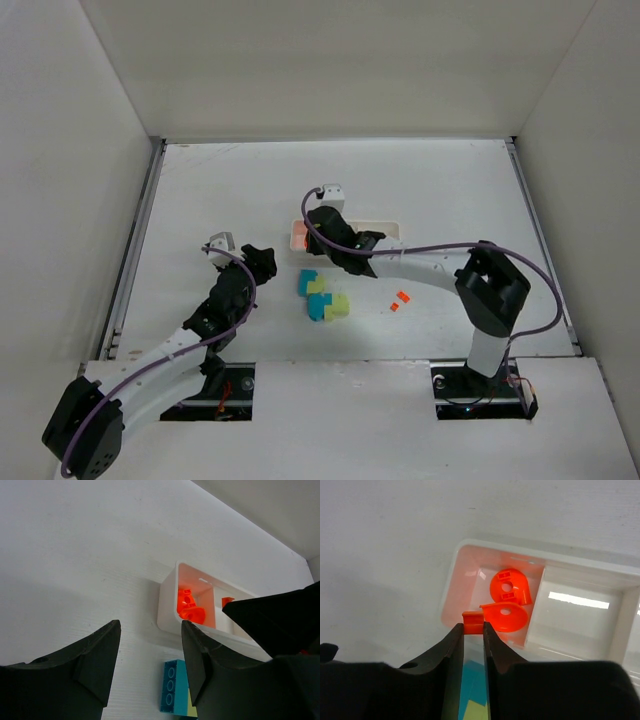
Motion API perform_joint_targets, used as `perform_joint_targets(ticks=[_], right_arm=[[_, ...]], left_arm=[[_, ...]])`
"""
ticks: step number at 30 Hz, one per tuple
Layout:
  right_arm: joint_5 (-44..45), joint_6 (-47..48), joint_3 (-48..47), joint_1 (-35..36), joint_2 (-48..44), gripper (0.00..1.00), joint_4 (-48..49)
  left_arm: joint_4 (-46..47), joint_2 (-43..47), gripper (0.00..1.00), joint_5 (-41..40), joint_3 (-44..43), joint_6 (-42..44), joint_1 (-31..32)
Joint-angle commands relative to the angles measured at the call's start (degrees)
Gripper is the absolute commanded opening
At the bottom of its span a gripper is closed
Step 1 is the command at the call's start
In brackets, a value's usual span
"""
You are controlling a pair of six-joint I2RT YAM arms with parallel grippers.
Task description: Sort the legos into containers by color
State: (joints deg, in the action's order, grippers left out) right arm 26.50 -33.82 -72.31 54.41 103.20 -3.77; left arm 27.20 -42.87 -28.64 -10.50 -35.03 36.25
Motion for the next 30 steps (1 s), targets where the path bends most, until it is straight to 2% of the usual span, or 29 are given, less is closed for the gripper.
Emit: perform_joint_targets(ticks=[1,4,10,14,18,23,30], right_arm=[[-1.89,0.17,-2.92,-0.85,-0.89,0.33,3.15],[-1.10,0.07,1.19,-1.46,-5.62,0.42,5.00],[0.39,-0.80,13.85,-3.83,-16.61,0.44,5.44],[-1.70,-0.54,16.86,-4.97,-19.18,0.33,7.45],[-3.74,-0.02,13.00,-4.98,-15.23,0.33,7.55],[0.21,0.86,12.46,-6.64,-12.06,0.34,4.48],[4.25,1.04,18.25,-7.00,-17.40,0.24,2.28]], left_arm=[[2.24,0.86,0.49,-0.01,0.31,0.31,0.00],[2.24,0.60,0.49,-0.01,0.31,0.31,0.00],[2.77,-0.11,0.49,-0.01,0.04,0.31,0.36],[2.86,0.24,0.49,-0.01,0.13,0.05,0.53],[2.33,1.12,0.49,-0.36,0.22,0.31,0.44],[2.24,1.30,0.49,-0.01,0.48,0.48,-0.26],[2.77,0.16,0.49,-0.01,0.13,0.40,0.53]])
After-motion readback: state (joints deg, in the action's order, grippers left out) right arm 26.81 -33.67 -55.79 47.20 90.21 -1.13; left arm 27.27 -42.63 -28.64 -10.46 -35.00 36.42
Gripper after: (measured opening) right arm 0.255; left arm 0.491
